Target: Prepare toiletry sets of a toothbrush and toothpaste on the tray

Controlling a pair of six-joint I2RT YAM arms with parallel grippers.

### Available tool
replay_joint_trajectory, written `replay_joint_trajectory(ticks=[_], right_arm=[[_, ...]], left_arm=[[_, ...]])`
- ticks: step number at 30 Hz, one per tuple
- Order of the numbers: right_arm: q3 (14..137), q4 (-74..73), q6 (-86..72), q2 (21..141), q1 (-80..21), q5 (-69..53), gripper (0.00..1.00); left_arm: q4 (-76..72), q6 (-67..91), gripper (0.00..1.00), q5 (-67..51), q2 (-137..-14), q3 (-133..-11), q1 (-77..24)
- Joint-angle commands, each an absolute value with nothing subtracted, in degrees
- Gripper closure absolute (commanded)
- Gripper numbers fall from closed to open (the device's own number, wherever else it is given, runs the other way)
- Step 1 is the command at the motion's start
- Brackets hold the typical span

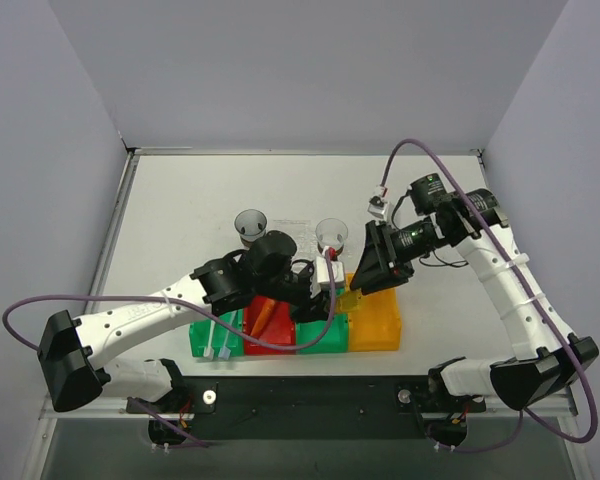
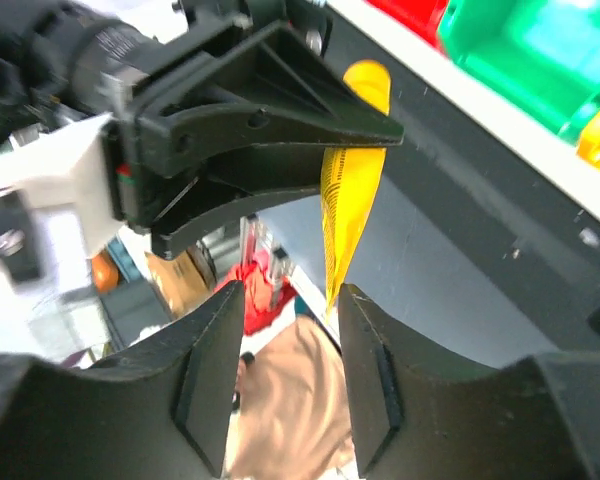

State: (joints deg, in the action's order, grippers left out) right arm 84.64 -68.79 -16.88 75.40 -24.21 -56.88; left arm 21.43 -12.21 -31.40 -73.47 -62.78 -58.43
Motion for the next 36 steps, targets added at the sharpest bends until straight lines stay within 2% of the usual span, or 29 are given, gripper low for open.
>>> replay_joint_trajectory(ticks=[1,4,9,12,29,33,36], right_arm=[[87.4,-61.5,-21.4,72.4,-19.3,-55.1,0.61],[87.2,-57.1,-24.3,70.8,-17.4,-53.1,0.60],[87.4,-53.0,-24.7,68.7,-17.3,-44.5,0.59],[86.1,-48.1,-26.4,68.2,-17.6,-43.2,0.62],[88.7,-44.4,-19.0,76.9,-24.8,-40.2,0.69],[88.9,-44.3,-18.5,77.9,-25.8,-39.4,0.75],[88.9,-44.2,-18.5,78.2,-26.2,-39.2,0.84]], left_arm=[[10.8,-0.3,0.60,-19.8,-70.8,-61.2,-57.8],[11.2,7.8,0.60,-12.3,-72.2,-63.4,-57.6],[8.2,16.8,0.60,-7.5,-71.9,-63.5,-57.0],[8.2,18.6,0.60,-5.0,-72.0,-64.1,-57.1],[7.0,20.1,0.59,-4.3,-70.0,-62.4,-56.7],[7.1,20.3,0.59,-4.0,-69.8,-62.4,-56.6],[6.6,20.1,0.59,-4.6,-70.0,-62.4,-56.7]])
